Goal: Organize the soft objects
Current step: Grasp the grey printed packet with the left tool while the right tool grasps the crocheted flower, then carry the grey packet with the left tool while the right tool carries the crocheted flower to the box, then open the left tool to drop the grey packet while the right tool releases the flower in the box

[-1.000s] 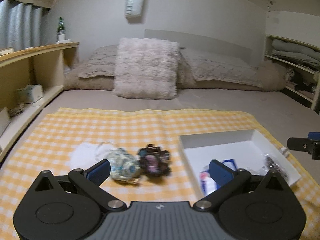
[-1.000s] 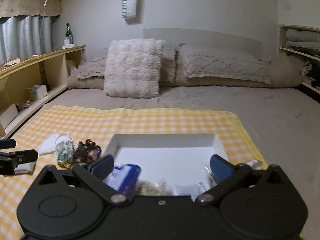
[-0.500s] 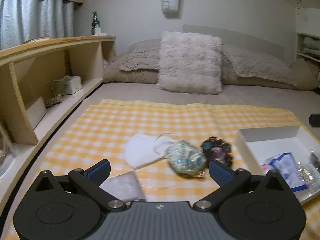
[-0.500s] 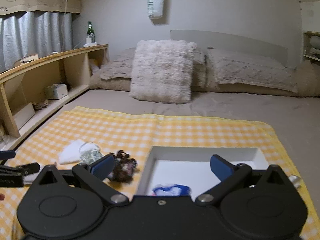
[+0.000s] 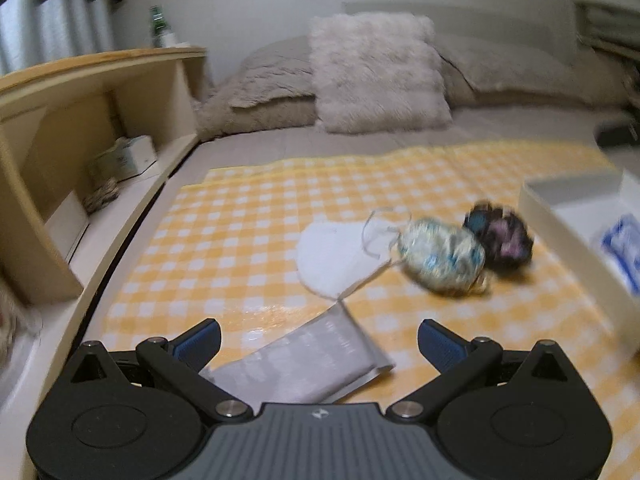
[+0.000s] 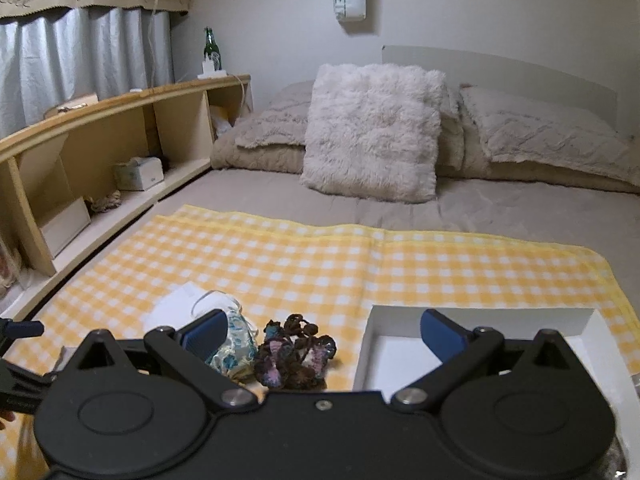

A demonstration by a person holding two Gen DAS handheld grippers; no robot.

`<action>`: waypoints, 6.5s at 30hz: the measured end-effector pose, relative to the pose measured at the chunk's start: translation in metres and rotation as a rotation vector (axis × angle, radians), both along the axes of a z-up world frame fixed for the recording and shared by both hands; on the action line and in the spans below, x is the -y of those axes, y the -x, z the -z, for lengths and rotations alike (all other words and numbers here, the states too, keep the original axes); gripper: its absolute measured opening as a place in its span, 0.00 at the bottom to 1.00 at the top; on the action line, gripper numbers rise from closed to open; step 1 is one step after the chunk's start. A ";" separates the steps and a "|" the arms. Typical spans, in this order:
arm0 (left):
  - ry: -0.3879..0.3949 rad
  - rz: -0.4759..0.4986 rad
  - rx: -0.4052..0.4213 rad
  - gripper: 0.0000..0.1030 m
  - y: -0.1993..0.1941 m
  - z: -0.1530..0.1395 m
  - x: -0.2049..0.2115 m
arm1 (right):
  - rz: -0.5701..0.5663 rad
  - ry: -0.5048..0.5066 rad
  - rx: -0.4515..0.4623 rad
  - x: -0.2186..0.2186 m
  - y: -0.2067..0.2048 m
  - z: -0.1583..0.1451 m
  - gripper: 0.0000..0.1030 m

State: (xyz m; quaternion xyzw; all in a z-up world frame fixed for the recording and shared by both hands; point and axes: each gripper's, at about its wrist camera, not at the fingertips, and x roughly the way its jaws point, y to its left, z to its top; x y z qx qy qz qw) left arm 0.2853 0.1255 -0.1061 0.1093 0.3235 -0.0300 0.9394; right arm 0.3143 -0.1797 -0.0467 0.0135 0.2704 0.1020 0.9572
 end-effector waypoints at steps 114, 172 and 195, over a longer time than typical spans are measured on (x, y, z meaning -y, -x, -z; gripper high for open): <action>0.425 0.259 -0.023 0.51 -0.073 -0.092 0.237 | 0.213 0.020 -0.041 0.188 -0.009 -0.044 0.46; 0.332 0.536 -0.447 0.55 -0.166 0.063 0.387 | 0.373 -0.070 -0.262 0.263 -0.065 0.059 0.36; 0.248 0.504 -0.507 0.45 -0.168 0.068 0.380 | -0.178 -0.015 -0.561 0.192 -0.028 0.085 0.24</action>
